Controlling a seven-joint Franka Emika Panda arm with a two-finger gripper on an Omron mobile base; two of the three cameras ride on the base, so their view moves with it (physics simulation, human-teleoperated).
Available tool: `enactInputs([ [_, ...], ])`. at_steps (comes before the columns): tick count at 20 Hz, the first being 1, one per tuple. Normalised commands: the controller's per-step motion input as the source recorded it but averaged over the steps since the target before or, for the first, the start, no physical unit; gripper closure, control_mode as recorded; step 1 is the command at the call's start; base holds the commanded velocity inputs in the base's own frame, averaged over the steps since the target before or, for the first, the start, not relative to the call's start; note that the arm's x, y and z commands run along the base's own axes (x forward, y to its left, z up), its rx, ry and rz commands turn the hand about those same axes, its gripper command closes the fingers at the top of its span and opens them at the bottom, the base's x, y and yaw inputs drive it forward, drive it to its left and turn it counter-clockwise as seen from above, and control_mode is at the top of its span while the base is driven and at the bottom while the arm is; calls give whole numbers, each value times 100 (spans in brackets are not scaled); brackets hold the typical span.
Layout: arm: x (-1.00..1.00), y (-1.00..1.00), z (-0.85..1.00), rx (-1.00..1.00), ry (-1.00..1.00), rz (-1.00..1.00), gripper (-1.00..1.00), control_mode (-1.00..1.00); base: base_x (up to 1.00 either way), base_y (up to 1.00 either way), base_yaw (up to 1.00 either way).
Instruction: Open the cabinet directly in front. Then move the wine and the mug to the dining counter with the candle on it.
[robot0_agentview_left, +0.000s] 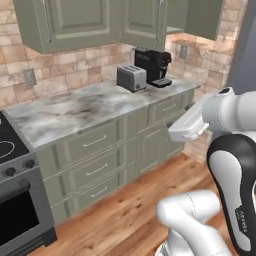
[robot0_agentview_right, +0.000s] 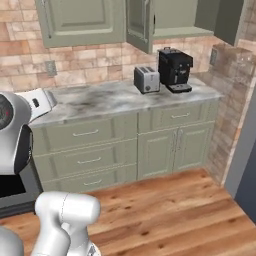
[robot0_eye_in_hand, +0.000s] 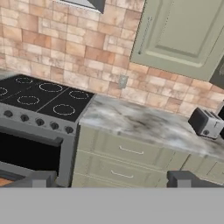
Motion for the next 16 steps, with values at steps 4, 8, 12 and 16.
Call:
enactInputs([
  [4,0,0,0,0,0,0,-100,100,12,-69,18],
  [8,0,0,0,0,0,0,-100,100,50,-100,22],
  [12,0,0,0,0,0,0,-100,100,69,-100,25],
  [16,0,0,0,0,0,0,-100,100,67,-100,25],
])
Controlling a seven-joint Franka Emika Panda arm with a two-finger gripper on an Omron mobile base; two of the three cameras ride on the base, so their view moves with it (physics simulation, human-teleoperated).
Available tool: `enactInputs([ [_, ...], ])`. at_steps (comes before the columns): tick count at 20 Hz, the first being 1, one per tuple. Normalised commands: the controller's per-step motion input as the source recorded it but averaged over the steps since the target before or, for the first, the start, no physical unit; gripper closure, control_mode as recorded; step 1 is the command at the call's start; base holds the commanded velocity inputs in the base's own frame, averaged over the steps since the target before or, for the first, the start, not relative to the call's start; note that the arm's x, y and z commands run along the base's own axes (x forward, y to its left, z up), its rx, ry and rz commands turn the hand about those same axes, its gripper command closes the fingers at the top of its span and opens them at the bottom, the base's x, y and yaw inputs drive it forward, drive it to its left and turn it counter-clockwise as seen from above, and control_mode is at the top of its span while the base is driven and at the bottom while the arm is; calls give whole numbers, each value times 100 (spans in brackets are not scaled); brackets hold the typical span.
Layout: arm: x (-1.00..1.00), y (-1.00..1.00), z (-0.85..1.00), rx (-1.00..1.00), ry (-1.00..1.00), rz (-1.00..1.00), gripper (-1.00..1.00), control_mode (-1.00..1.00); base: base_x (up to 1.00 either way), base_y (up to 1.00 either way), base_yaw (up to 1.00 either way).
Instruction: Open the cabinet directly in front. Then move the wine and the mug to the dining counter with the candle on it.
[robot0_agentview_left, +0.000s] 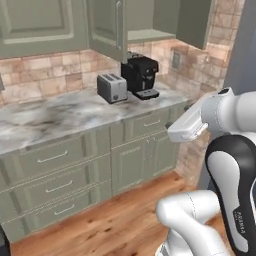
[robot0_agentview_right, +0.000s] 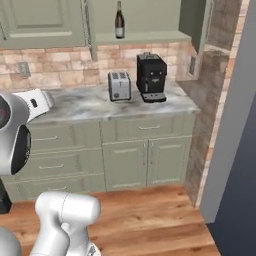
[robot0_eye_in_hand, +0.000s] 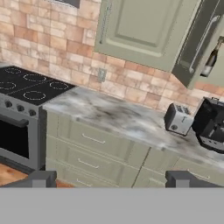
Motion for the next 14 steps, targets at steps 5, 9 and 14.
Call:
enactInputs([
  [5,0,0,0,0,0,0,-100,100,60,-100,25],
  [9,0,0,0,0,0,0,-100,100,39,-92,21],
  [14,0,0,0,0,0,0,-100,100,15,-64,10],
])
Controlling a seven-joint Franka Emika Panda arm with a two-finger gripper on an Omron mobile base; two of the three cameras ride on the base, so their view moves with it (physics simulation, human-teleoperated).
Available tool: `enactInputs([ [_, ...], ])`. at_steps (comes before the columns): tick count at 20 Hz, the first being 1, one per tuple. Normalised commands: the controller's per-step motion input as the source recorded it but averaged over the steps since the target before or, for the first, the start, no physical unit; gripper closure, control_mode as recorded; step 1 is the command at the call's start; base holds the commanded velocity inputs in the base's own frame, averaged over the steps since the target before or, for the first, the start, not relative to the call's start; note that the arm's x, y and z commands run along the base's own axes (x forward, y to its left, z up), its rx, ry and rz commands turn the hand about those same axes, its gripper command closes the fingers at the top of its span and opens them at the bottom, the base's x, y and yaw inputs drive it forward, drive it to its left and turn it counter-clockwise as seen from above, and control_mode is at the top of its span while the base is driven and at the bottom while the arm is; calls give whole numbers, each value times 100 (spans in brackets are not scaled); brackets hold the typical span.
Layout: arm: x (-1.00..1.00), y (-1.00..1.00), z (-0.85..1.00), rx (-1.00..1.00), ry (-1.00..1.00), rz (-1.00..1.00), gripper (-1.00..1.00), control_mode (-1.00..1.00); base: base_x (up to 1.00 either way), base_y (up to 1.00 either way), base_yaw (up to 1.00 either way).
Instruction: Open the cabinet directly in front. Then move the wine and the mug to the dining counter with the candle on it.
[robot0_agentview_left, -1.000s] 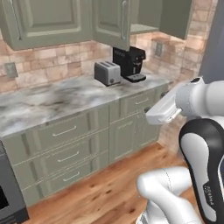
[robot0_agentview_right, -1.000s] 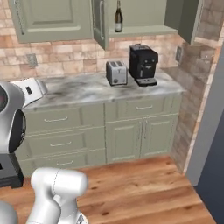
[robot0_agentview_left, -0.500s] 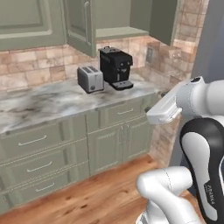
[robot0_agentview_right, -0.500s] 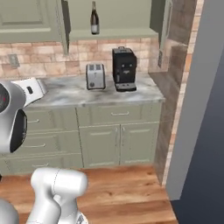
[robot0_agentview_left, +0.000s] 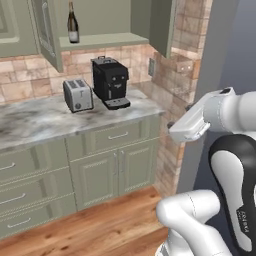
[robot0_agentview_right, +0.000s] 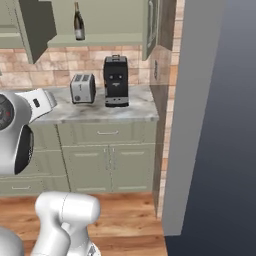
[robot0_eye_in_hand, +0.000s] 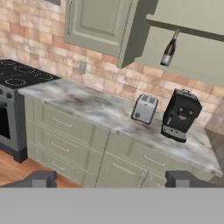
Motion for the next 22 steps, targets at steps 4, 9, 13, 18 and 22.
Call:
enactInputs([
  [4,0,0,0,0,0,0,-100,100,1,-3,0],
  [9,0,0,0,0,0,0,-100,100,39,5,0],
  [13,0,0,0,0,0,0,-100,100,72,31,0],
  [18,0,0,0,0,0,0,-100,100,98,21,0],
  [22,0,0,0,0,0,0,-100,100,81,-1,0],
])
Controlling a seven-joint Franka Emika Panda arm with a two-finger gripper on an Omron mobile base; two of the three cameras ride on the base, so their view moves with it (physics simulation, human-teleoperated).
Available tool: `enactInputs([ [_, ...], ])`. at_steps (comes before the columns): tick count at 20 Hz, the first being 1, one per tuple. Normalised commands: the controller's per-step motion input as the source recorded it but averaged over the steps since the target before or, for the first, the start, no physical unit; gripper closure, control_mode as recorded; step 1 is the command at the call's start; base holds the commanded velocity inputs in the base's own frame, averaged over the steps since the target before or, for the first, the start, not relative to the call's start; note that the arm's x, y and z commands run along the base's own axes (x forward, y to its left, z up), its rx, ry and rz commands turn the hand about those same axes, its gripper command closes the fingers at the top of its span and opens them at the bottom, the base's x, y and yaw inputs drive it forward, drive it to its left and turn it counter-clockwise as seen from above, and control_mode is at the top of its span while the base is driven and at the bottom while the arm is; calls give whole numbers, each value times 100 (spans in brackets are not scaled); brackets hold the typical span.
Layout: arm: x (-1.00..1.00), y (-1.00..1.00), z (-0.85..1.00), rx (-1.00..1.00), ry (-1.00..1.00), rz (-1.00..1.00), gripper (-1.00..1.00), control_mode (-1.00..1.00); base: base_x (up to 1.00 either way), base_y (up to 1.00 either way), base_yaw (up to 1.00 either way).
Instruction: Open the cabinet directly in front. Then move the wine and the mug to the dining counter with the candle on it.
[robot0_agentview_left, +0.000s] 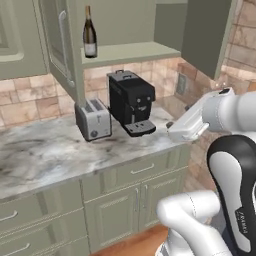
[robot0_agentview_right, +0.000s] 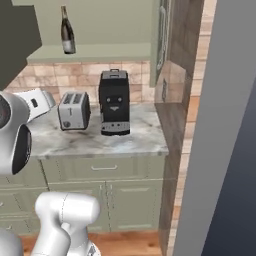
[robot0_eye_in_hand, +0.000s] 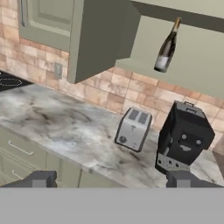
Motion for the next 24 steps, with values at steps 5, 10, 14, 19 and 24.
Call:
enactInputs([
  [5,0,0,0,0,0,0,-100,100,38,-14,0],
  [10,0,0,0,0,0,0,-100,100,12,-23,0],
  [14,0,0,0,0,0,0,-100,100,8,-31,0],
  [19,0,0,0,0,0,0,-100,100,53,-4,0],
  [24,0,0,0,0,0,0,-100,100,54,0,0],
])
